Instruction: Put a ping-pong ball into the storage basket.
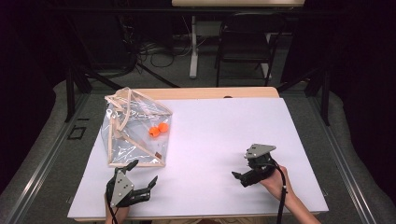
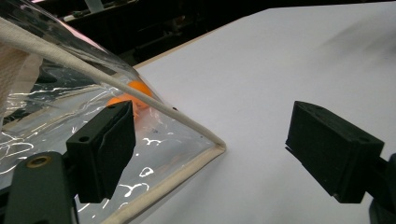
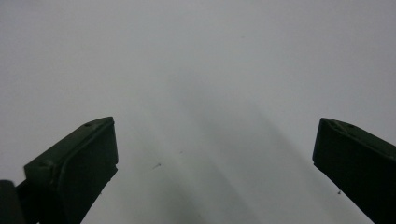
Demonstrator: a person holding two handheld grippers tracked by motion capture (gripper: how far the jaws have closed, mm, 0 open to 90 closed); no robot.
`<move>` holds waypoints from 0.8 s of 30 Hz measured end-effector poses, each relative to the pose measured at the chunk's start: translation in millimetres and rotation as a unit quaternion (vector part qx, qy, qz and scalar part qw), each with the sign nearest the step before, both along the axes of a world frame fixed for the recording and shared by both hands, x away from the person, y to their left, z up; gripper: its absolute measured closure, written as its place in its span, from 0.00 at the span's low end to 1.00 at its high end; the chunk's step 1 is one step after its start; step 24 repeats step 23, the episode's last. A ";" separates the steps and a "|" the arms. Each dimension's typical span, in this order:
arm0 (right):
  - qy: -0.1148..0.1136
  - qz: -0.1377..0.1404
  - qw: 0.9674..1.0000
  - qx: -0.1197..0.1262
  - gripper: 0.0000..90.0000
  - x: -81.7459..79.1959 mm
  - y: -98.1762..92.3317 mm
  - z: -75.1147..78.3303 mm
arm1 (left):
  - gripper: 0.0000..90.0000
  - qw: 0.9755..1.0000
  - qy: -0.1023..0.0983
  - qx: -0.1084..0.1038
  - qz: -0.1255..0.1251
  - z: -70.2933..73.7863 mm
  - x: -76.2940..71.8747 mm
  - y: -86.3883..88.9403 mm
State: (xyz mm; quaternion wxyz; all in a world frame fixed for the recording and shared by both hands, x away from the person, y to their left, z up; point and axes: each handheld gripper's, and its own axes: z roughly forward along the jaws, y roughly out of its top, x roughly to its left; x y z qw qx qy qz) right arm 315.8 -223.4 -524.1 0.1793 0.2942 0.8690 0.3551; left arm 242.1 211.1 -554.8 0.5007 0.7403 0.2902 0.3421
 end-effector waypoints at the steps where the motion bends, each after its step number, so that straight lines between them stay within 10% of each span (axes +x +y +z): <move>1: 0.001 -0.001 1.000 -0.001 0.00 -0.8 -1.9 -1.2 | 0.17 1.000 0.000 0.000 0.000 0.0 0.1 0.0; 24: 0.000 -0.028 1.000 0.010 0.00 -19.1 -21.3 -12.4 | 0.17 1.000 -0.001 0.004 0.003 0.3 0.0 0.2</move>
